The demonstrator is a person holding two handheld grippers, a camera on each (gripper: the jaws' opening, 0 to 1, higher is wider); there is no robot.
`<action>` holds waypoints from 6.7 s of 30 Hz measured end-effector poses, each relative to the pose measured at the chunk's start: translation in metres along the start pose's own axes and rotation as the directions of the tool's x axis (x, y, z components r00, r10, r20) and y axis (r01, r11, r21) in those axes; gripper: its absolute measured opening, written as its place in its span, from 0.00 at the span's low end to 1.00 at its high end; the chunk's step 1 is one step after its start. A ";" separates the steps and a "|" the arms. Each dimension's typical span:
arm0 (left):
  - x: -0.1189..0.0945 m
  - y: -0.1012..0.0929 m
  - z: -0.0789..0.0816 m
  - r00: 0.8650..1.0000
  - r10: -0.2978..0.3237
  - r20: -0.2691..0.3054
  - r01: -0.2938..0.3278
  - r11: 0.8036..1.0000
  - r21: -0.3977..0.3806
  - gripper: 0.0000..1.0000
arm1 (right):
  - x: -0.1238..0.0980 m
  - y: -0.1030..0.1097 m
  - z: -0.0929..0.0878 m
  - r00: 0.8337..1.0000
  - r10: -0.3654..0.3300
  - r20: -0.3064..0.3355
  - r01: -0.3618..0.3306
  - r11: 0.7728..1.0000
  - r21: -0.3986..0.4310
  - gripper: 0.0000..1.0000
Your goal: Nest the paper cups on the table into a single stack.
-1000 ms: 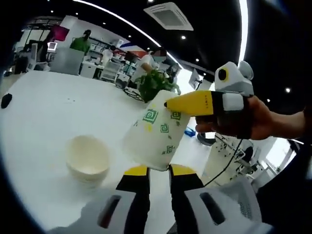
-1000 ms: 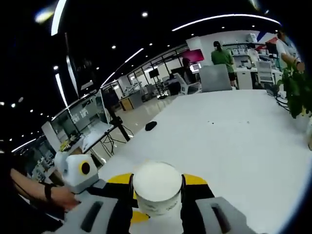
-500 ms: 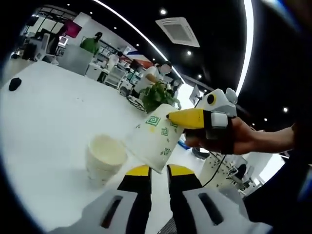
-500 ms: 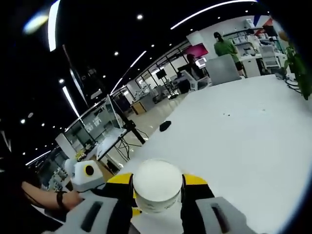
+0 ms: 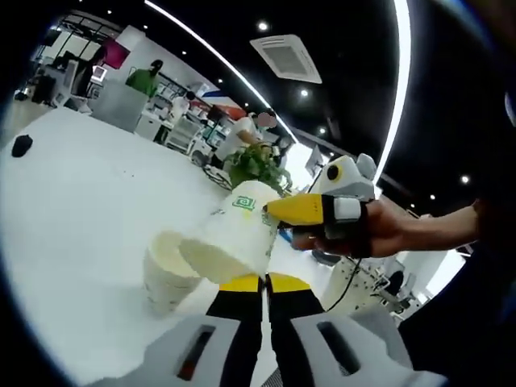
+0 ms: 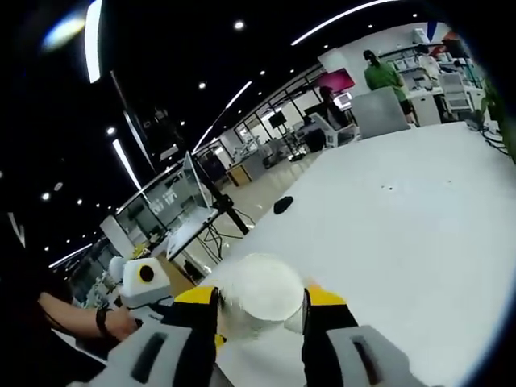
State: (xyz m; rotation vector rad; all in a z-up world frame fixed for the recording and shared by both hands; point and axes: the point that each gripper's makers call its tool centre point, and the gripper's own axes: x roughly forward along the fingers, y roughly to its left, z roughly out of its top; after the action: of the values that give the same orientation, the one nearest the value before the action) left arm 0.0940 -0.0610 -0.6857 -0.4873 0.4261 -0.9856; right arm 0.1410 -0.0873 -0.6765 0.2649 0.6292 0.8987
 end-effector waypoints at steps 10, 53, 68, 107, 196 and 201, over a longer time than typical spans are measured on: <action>-0.010 0.003 0.017 0.998 0.037 -0.051 -0.030 0.992 0.119 0.00 | -0.007 -0.009 -0.002 0.999 -0.040 -0.007 0.040 0.998 -0.048 0.37; 0.016 0.029 0.054 0.958 0.202 -0.203 -0.086 0.879 0.469 0.00 | 0.041 -0.039 0.014 0.983 -0.179 -0.046 0.172 0.976 -0.130 0.24; 0.033 0.040 0.030 0.926 0.247 -0.285 -0.064 0.847 0.528 0.00 | 0.045 -0.060 -0.005 0.977 -0.198 -0.081 0.190 0.977 -0.098 0.24; 0.042 0.043 0.006 0.915 0.250 -0.317 -0.095 0.897 0.432 0.05 | 0.000 -0.085 -0.028 0.952 -0.292 -0.093 0.287 0.956 -0.066 0.25; -0.066 0.070 -0.036 0.878 0.476 -0.051 -0.457 0.865 0.206 0.56 | -0.068 -0.052 -0.125 0.957 -0.288 -0.024 0.288 0.958 0.008 0.83; -0.067 0.071 -0.032 0.876 0.481 -0.038 -0.463 0.861 0.211 0.59 | -0.070 -0.054 -0.125 0.952 -0.306 -0.026 0.306 0.952 -0.003 0.82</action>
State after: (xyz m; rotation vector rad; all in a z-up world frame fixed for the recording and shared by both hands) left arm 0.0921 0.0232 -0.7441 -0.1432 0.4945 -0.5619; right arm 0.0674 -0.1810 -0.7730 0.1502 0.6739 0.6033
